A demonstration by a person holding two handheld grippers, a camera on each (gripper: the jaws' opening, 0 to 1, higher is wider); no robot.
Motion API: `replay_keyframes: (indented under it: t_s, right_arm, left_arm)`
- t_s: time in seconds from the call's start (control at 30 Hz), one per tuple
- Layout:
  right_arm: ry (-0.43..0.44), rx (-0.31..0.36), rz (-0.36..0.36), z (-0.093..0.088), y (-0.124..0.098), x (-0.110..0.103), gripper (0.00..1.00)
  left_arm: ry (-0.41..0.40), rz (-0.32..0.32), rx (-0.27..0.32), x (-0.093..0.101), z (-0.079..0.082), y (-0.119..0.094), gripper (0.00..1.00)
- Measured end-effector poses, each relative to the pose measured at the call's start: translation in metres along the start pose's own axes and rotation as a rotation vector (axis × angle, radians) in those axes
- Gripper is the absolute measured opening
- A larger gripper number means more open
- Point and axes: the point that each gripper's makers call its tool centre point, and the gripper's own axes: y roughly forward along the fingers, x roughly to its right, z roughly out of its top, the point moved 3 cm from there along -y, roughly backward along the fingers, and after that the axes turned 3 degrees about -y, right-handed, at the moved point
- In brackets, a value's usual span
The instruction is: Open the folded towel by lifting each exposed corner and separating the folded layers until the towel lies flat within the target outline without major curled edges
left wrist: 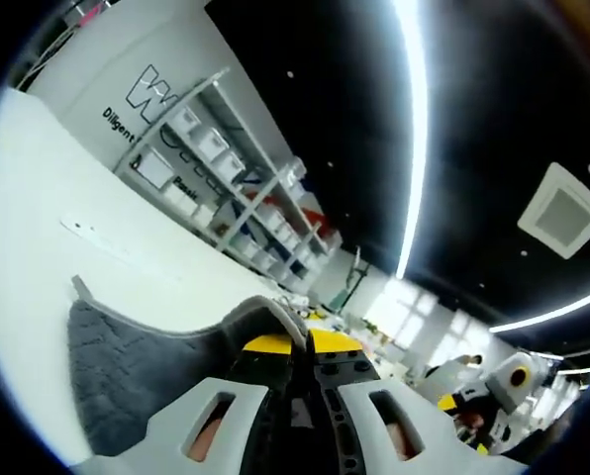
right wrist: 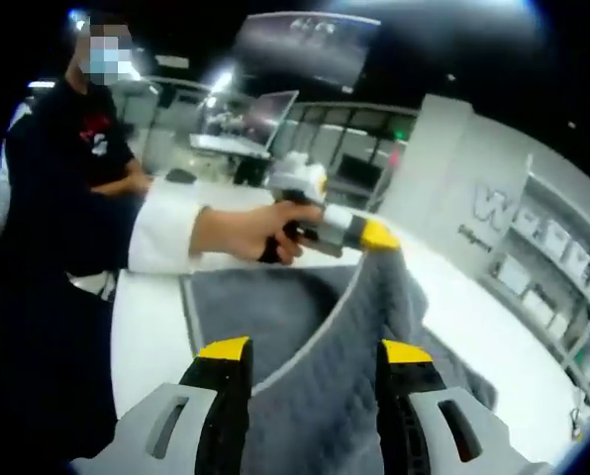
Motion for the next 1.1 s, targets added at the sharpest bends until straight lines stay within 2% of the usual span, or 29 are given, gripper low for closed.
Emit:
replay_keyframes:
  t_s: [0.17, 0.27, 0.37, 0.53, 0.6, 0.8, 0.83, 0.93, 1.0, 1.1]
  right_arm:
    - [-0.075, -0.043, 0.068, -0.004, -0.005, -0.018, 0.48]
    - [-0.083, -0.036, 0.088, -0.004, -0.011, -0.021, 0.50]
    - [-0.132, -0.048, 0.106, -0.008, -0.017, -0.023, 0.50]
    - [-0.261, -0.136, 0.143, -0.026, -0.019, -0.030, 0.52]
    - [-0.291, -0.156, 0.161, -0.030, -0.020, -0.034, 0.51]
    - [-0.410, -0.190, 0.211, -0.038, -0.021, -0.045, 0.54]
    - [-0.418, -0.192, 0.212, -0.039, -0.021, -0.046, 0.54]
    - [-0.443, -0.200, 0.199, -0.040, -0.017, -0.043, 0.48]
    - [-0.473, -0.220, 0.182, -0.043, -0.016, -0.038, 0.42]
    - [-0.485, -0.219, 0.177, -0.044, -0.015, -0.036, 0.40]
  left_arm:
    - [0.008, 0.007, 0.006, 0.006, -0.007, -0.003, 0.03]
    - [0.005, 0.010, 0.007, 0.004, -0.006, -0.003, 0.03]
    - [-0.007, 0.011, 0.008, 0.004, -0.008, -0.004, 0.03]
    - [-0.002, 0.021, 0.005, -0.004, -0.003, -0.003, 0.03]
    - [-0.008, 0.023, 0.010, -0.009, 0.003, -0.003, 0.03]
    - [-0.022, 0.027, 0.011, -0.005, -0.005, -0.005, 0.03]
    - [-0.024, 0.029, 0.011, -0.009, -0.001, -0.004, 0.03]
    - [-0.028, 0.031, 0.012, -0.018, 0.009, -0.002, 0.03]
    - [-0.030, 0.032, 0.015, -0.020, 0.010, -0.002, 0.03]
    - [-0.029, 0.038, 0.014, -0.021, 0.011, -0.002, 0.03]
